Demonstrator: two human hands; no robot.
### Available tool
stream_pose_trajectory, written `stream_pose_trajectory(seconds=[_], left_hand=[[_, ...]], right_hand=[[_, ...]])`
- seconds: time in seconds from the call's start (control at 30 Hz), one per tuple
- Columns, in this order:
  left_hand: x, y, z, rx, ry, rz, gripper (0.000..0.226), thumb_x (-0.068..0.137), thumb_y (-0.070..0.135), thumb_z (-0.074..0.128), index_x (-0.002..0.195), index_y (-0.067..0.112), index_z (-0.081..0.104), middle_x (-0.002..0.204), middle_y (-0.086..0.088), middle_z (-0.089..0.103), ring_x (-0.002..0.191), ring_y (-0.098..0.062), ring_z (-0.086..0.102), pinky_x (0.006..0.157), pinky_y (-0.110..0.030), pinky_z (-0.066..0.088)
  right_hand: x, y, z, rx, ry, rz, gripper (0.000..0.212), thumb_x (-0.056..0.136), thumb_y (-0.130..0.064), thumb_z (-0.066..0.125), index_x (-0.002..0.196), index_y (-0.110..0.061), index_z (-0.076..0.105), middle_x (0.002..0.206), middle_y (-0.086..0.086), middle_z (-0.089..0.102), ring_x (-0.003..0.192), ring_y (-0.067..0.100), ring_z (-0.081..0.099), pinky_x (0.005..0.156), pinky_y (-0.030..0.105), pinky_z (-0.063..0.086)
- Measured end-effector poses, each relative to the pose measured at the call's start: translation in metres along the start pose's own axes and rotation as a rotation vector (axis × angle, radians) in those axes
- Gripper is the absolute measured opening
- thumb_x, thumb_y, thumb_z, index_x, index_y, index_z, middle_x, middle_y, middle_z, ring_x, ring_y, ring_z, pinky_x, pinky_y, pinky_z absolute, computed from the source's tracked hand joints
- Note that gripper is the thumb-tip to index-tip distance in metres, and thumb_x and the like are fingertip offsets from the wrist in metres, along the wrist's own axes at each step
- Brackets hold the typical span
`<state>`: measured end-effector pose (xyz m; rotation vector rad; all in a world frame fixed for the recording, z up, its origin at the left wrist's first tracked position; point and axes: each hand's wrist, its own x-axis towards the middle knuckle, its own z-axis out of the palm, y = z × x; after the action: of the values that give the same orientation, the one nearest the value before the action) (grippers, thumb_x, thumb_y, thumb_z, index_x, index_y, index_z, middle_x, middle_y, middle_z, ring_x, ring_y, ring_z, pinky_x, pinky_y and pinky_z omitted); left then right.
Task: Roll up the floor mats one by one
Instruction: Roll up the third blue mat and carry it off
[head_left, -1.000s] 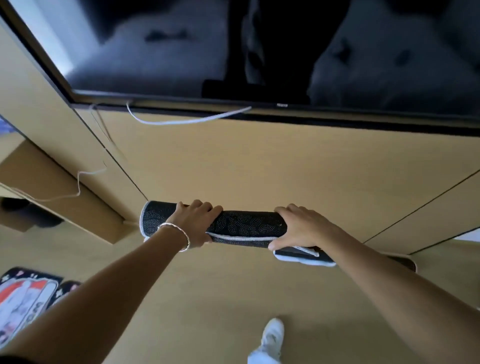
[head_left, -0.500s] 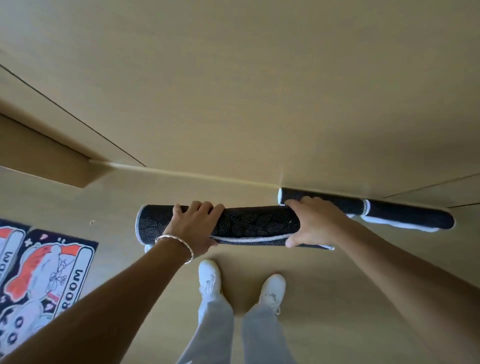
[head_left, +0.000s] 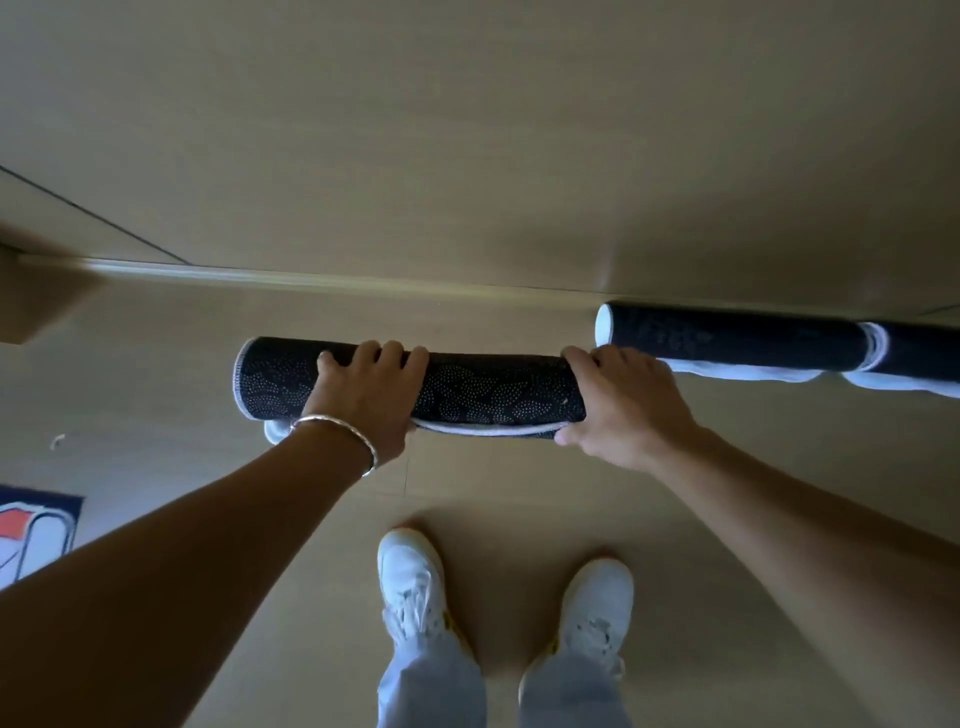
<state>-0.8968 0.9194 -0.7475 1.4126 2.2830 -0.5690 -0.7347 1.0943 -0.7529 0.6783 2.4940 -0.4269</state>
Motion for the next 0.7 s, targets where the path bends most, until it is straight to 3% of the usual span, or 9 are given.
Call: stream_pose_trajectory(seconds=[0.3,0.4,0.57,0.7], left_hand=[[0.110,0.008,0.118,-0.006,0.026,-0.058,0.065,0.078,0.040,0.068,0.126,0.021,0.029,0.123,-0.002,0.045,0.113,-0.026,0.048,0.085,-0.054,0.048],[0.140,0.005,0.146,0.021,0.097,-0.073,0.067,0.074,0.043,0.071,0.124,0.019,0.032,0.117,-0.004,0.047,0.106,-0.028,0.050,0.079,-0.048,0.050],[0.186,-0.005,0.175,0.105,0.254,-0.104,0.070,0.067,0.044,0.075,0.120,0.016,0.040,0.111,-0.009,0.053,0.101,-0.031,0.052,0.092,-0.053,0.039],[0.215,-0.012,0.185,0.100,0.372,-0.082,0.067,0.062,0.038,0.080,0.114,0.014,0.045,0.100,-0.012,0.053,0.092,-0.033,0.052,0.085,-0.051,0.043]], right_hand=[[0.102,0.023,0.119,-0.049,0.103,0.012,0.072,0.078,-0.046,0.068,0.137,-0.020,0.034,0.124,0.006,0.051,0.114,0.029,0.047,0.095,0.039,0.034],[0.138,0.032,0.140,-0.117,0.204,-0.013,0.071,0.074,-0.043,0.073,0.133,-0.018,0.042,0.118,0.008,0.056,0.109,0.032,0.051,0.093,0.044,0.037],[0.187,0.044,0.158,-0.166,0.296,-0.025,0.072,0.070,-0.038,0.079,0.131,-0.014,0.047,0.117,0.013,0.055,0.107,0.036,0.050,0.093,0.046,0.035],[0.210,0.051,0.169,-0.190,0.403,0.017,0.074,0.058,-0.035,0.088,0.119,-0.009,0.056,0.103,0.017,0.058,0.093,0.038,0.055,0.081,0.045,0.040]])
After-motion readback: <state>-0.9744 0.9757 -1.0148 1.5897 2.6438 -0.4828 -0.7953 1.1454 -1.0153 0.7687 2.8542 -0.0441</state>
